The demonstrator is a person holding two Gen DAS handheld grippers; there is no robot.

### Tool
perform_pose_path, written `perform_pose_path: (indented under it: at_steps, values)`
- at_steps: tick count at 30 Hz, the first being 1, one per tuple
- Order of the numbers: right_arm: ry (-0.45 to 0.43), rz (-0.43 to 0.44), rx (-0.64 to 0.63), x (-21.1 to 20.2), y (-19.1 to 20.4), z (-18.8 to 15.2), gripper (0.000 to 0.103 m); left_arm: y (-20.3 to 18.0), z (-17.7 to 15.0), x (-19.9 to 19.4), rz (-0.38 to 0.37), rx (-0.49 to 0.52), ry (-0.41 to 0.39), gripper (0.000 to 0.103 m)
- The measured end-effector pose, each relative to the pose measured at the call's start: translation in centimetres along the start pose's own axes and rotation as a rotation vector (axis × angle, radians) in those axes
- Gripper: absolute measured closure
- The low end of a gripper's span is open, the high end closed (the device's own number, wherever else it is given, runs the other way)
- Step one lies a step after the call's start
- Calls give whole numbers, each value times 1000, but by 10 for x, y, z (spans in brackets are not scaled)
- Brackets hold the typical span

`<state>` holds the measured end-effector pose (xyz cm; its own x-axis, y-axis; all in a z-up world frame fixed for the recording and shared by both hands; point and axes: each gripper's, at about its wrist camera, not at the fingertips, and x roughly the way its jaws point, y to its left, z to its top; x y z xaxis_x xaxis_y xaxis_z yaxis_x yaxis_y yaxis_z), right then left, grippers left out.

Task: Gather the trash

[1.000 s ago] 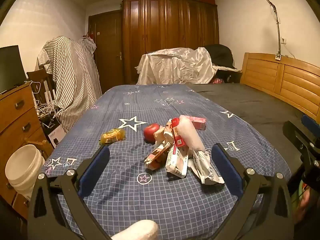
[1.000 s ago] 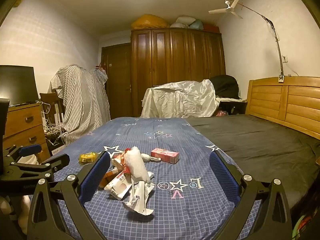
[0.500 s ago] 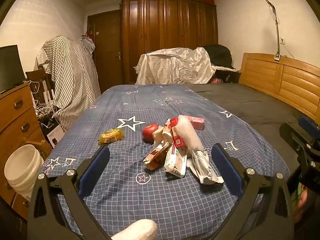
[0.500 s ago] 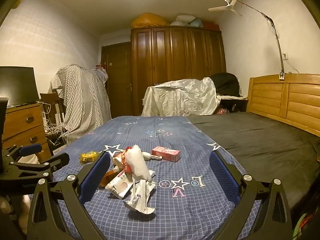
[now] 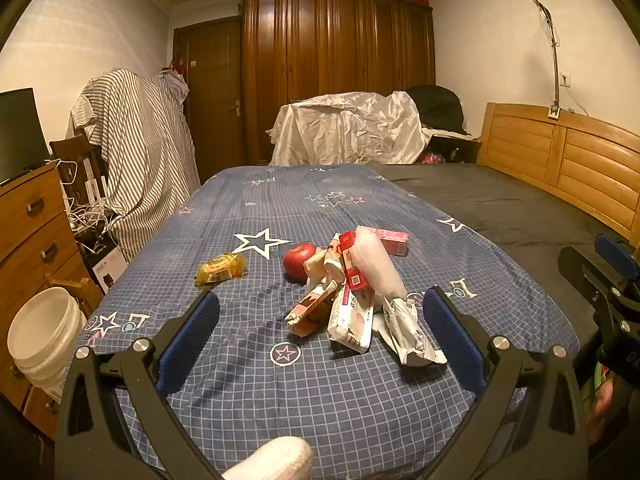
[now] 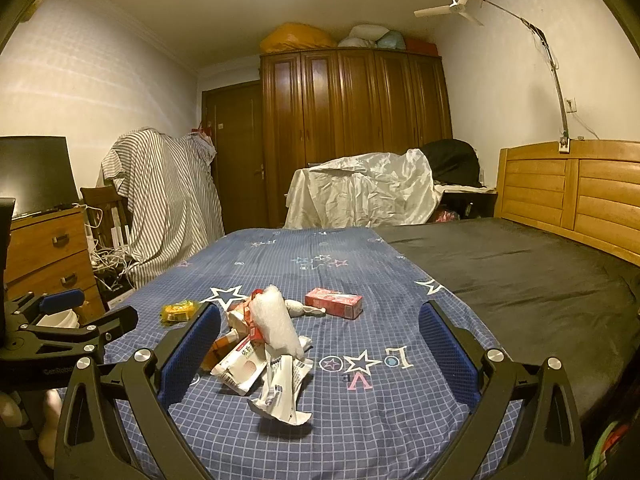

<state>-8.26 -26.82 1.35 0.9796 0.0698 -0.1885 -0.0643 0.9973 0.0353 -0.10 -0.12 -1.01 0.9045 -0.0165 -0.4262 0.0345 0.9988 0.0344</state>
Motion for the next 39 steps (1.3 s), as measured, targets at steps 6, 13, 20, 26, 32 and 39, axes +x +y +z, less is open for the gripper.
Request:
perform_pose_path:
  at_steps: [6, 13, 20, 26, 32, 39]
  values:
    - [2, 0, 1, 0, 0, 0, 4, 0, 1, 0, 2, -1, 2, 5]
    - [4, 1, 3, 1, 0, -2, 4, 0, -2, 2, 2, -3, 4, 5]
    - [5, 0, 4, 2, 0, -3, 4, 0, -3, 3, 1, -3, 9, 5]
    - [6, 0, 5, 2, 0, -3, 4, 2, -3, 3, -1, -5, 17, 5]
    - [11, 2, 3, 4, 1, -5, 4, 3, -2, 4, 1, -8, 20, 5]
    - [15, 4, 3, 7, 1, -6, 4, 4, -3, 4, 2, -8, 22, 5]
